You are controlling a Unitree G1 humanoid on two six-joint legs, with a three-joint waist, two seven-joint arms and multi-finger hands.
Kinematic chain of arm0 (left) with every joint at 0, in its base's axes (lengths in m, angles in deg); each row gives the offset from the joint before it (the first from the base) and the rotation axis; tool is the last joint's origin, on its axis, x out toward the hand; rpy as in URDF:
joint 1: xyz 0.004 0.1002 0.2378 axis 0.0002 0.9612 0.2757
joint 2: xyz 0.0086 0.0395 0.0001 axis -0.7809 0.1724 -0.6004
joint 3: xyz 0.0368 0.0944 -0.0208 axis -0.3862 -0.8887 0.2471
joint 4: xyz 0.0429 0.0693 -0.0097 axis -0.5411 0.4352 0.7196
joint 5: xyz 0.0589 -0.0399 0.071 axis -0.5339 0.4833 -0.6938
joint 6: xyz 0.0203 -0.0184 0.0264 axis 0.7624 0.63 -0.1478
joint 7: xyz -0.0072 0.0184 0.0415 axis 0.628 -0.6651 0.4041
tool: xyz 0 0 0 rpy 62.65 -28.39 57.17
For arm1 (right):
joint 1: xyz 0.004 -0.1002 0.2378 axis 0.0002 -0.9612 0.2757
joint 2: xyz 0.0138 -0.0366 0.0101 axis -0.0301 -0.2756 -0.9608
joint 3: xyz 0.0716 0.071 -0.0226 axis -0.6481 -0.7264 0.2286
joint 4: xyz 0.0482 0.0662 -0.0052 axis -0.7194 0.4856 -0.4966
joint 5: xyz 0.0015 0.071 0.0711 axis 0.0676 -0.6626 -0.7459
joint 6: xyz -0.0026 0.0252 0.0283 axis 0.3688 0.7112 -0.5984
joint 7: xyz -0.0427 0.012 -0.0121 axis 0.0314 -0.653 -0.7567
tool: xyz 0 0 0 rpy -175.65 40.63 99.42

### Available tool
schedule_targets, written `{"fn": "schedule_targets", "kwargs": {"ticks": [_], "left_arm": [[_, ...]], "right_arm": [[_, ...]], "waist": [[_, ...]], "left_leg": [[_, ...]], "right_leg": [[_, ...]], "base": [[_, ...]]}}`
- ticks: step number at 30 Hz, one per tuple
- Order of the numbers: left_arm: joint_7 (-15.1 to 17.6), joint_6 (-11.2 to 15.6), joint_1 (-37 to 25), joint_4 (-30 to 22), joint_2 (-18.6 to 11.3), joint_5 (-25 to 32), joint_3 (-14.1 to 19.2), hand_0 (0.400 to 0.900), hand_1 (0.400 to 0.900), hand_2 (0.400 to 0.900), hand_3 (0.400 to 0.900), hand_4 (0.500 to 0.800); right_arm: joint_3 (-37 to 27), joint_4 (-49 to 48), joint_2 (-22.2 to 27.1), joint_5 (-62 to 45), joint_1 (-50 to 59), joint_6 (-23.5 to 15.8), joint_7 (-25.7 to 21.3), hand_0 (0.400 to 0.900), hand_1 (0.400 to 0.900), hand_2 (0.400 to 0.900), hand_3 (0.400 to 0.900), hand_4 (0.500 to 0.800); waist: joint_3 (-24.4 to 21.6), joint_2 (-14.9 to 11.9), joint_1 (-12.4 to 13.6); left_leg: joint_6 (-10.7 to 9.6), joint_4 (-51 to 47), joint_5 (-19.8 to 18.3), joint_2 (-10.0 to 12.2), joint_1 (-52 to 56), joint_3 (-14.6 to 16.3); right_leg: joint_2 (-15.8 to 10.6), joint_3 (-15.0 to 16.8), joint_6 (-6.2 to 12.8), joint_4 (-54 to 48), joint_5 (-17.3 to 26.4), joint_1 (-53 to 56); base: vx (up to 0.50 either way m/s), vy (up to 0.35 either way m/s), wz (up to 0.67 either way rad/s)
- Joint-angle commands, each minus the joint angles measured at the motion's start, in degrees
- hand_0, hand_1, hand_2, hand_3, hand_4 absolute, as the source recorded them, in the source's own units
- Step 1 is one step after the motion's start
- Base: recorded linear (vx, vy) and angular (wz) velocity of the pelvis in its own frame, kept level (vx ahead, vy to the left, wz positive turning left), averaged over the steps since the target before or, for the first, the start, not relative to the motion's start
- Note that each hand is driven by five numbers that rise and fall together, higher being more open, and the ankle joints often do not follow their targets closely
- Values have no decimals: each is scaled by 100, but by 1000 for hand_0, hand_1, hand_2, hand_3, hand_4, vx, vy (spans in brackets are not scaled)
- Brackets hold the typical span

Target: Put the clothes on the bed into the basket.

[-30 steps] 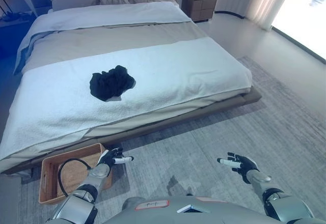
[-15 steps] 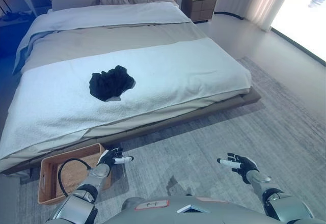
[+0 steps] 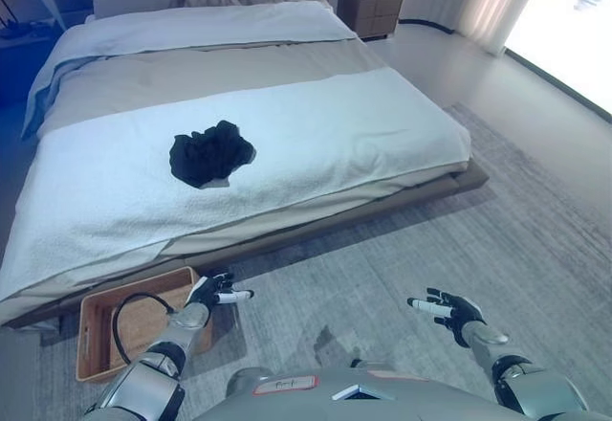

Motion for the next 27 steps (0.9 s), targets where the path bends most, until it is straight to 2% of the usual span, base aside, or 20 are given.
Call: {"fn": "schedule_targets", "kwargs": {"ticks": [1, 2, 4, 6, 10, 13, 17, 20, 27], "left_arm": [[80, 449, -760, -181, -152, 134, 130, 900, 900, 900, 900, 800], [80, 449, -761, -181, -152, 135, 128, 900, 900, 900, 900, 800], [73, 445, -805, -302, -212, 131, 51, 900, 900, 900, 900, 800], [67, 431, -838, -373, -249, 139, 22, 900, 900, 900, 900, 800], [63, 422, -877, -358, -316, 156, 32, 900, 900, 900, 900, 800], [63, 445, -905, -290, -305, 156, 42, 900, 900, 900, 900, 800], [109, 490, -1010, -119, -268, 154, 45, 900, 900, 900, 900, 800], [144, 504, -1071, -62, -245, 179, 56, 900, 900, 900, 900, 800], [203, 471, -1096, -63, -151, 158, 67, 900, 900, 900, 900, 800]], "right_arm": [[-129, 143, 117, -285, 383, -284, -92, 900, 900, 900, 900, 800], [-130, 143, 117, -285, 382, -284, -91, 900, 900, 900, 900, 800], [-152, 120, 130, -336, 316, -290, -86, 900, 900, 900, 900, 800], [-160, 108, 109, -384, 284, -288, -94, 900, 900, 900, 900, 800], [-174, 175, 15, -418, 245, -287, -75, 900, 900, 900, 900, 800], [-216, 188, 1, -423, 226, -298, -66, 900, 900, 900, 900, 800], [-240, 215, -13, -449, 250, -322, -126, 900, 900, 900, 900, 800], [-216, 215, -4, -469, 310, -319, -176, 900, 900, 900, 900, 800], [-252, 131, 16, -473, 253, -314, -232, 900, 900, 900, 900, 800]], "waist": [[-152, -214, 34], [-158, -218, 37], [-46, -233, 48], [78, -236, 57], [200, -206, 76], [301, -198, -54], [419, -325, -368], [463, -302, -469], [473, -416, -565]], "left_leg": [[303, 1104, -731, -334, -651, -421], [308, 1116, -737, -340, -664, -417], [464, 1319, -851, -551, -738, -524], [578, 1405, -891, -664, -734, -581], [658, 1426, -962, -730, -617, -663], [563, 1450, -1056, -680, -480, -781], [391, 1331, -1230, -635, -108, -1030], [361, 1281, -1379, -566, 87, -1117], [374, 1370, -1655, -620, 286, -1305]], "right_leg": [[-750, -63, 397, 1061, 494, -343], [-756, -55, 401, 1069, 492, -357], [-950, 107, 281, 1722, 1025, -650], [-994, 203, 184, 2144, 1355, -845], [-1021, 34, 147, 2570, 1381, -1136], [-1029, -38, 223, 2084, 1444, -1439], [-914, 238, 508, 668, 1794, -1808], [-759, 274, 608, 89, 1987, -2021], [-442, 126, 681, -253, 2147, -2126]], "base": [[3, 130, 7], [-20, 183, 17], [-31, 253, 31], [-26, 229, 30], [46, 151, 25], [143, -45, 46], [220, -115, 53], [176, -15, 22], [156, -39, 26]]}}
